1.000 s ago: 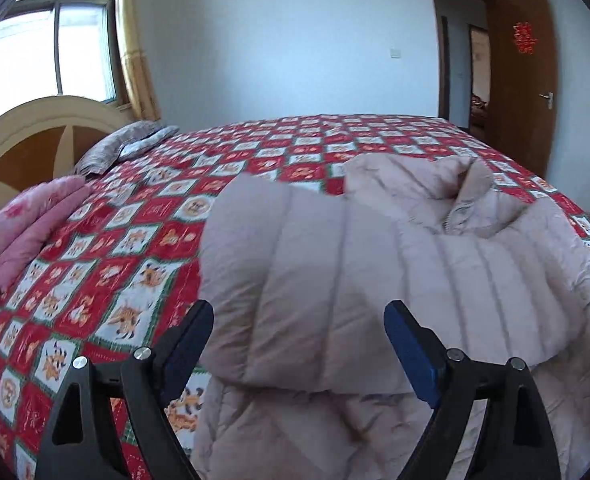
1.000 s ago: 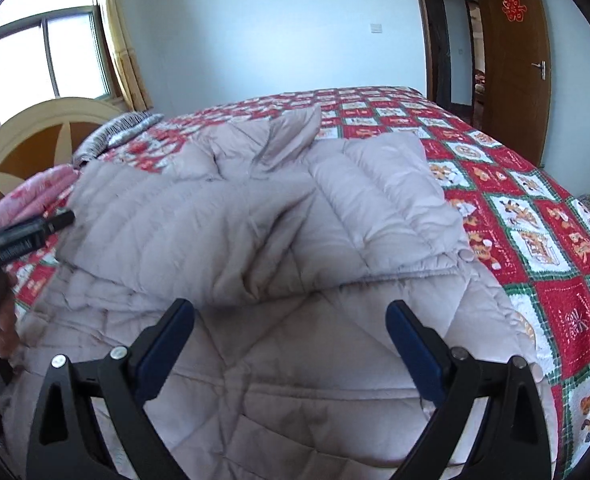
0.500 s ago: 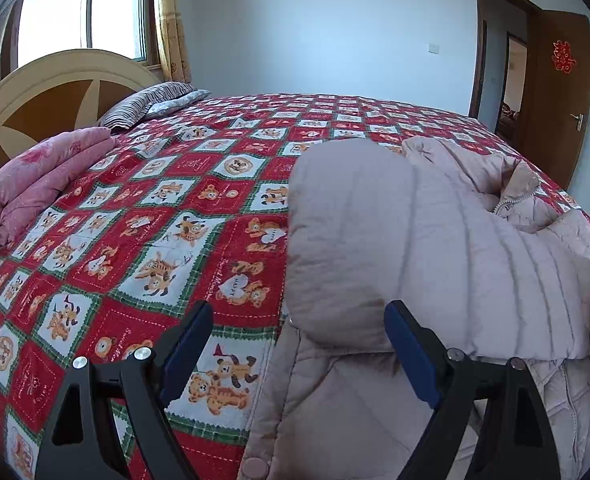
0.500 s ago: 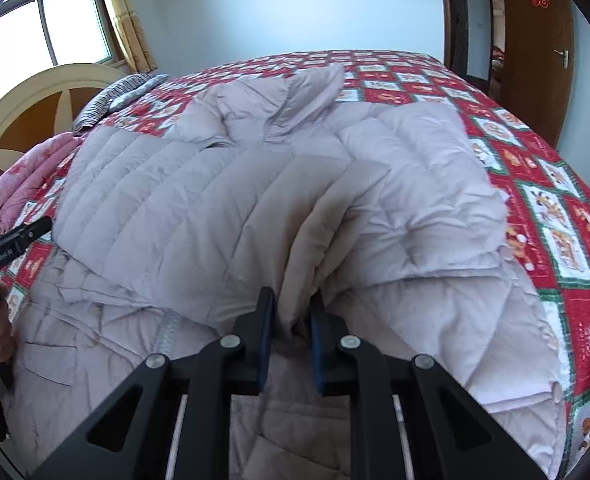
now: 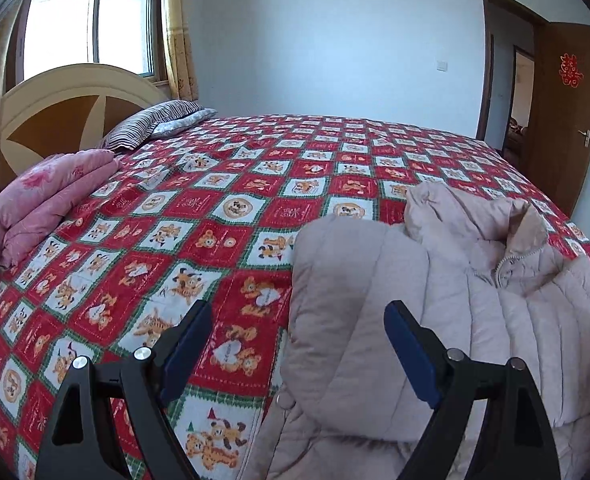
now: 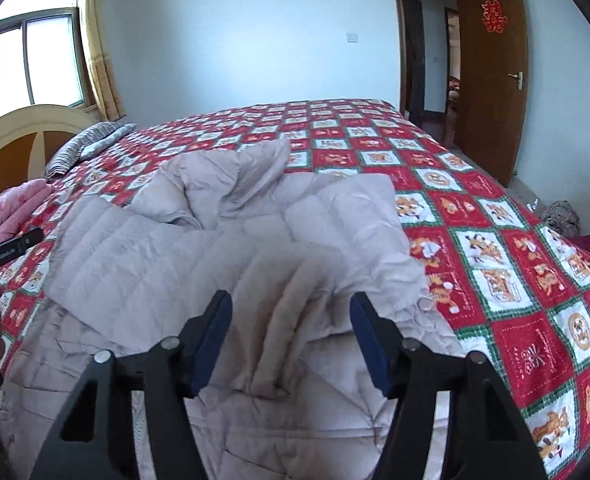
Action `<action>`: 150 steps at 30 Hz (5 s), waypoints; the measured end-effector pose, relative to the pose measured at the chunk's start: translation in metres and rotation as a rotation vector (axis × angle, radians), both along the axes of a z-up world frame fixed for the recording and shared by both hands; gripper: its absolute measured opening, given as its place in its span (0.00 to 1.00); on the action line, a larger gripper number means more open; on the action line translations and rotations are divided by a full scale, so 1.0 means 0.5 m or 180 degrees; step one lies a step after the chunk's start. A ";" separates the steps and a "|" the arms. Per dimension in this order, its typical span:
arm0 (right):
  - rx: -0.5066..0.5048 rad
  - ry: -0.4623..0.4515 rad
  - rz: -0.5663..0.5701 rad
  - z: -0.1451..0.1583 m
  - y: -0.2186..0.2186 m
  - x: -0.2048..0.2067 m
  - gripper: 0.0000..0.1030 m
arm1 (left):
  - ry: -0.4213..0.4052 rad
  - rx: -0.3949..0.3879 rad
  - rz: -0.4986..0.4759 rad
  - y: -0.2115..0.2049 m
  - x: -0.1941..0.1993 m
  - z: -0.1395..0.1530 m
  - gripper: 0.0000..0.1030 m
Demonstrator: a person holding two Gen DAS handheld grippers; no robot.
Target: Fold large clothes
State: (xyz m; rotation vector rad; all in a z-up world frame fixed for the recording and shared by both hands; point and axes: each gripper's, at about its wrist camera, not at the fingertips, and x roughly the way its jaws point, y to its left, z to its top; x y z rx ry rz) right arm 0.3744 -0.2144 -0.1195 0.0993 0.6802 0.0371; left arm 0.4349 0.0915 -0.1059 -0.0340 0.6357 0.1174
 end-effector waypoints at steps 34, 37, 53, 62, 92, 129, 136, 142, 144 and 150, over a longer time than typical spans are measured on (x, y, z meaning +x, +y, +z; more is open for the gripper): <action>-0.0494 0.0615 0.0310 -0.149 0.113 0.135 0.64 | 0.0785 -0.0366 0.0408 0.032 0.100 -0.198 0.99; -0.0582 0.0711 0.0329 -0.142 0.118 0.142 0.65 | 0.0781 -0.0368 0.0406 0.032 0.101 -0.199 0.99; -0.0329 0.0419 0.0411 -0.084 0.186 0.159 0.65 | 0.0763 -0.0384 0.0407 0.035 0.099 -0.201 0.99; -0.0327 0.0517 0.0465 -0.140 0.189 0.167 0.70 | 0.0751 -0.0374 0.0402 0.034 0.099 -0.200 0.99; -0.0548 0.0482 0.0407 -0.158 0.205 0.165 0.70 | 0.0757 -0.0273 0.0407 0.025 0.099 -0.198 0.99; -0.0037 0.0673 0.0337 -0.034 -0.030 0.536 0.75 | 0.0574 0.0437 -0.0665 -0.245 0.467 -0.065 0.88; -0.0444 0.0707 0.0659 -0.033 -0.017 0.520 0.11 | 0.0477 0.0639 -0.1059 -0.265 0.439 -0.052 0.03; -0.0653 0.0595 0.0754 -0.033 -0.044 0.439 0.08 | 0.0294 0.0580 -0.1277 -0.206 0.336 -0.023 0.01; -0.0750 0.0643 0.0787 -0.054 -0.048 0.427 0.08 | 0.0355 0.0607 -0.1317 -0.197 0.314 -0.043 0.01; -0.0943 0.0878 0.0814 -0.112 -0.044 0.424 0.08 | 0.0672 0.0606 -0.1331 -0.195 0.320 -0.115 0.01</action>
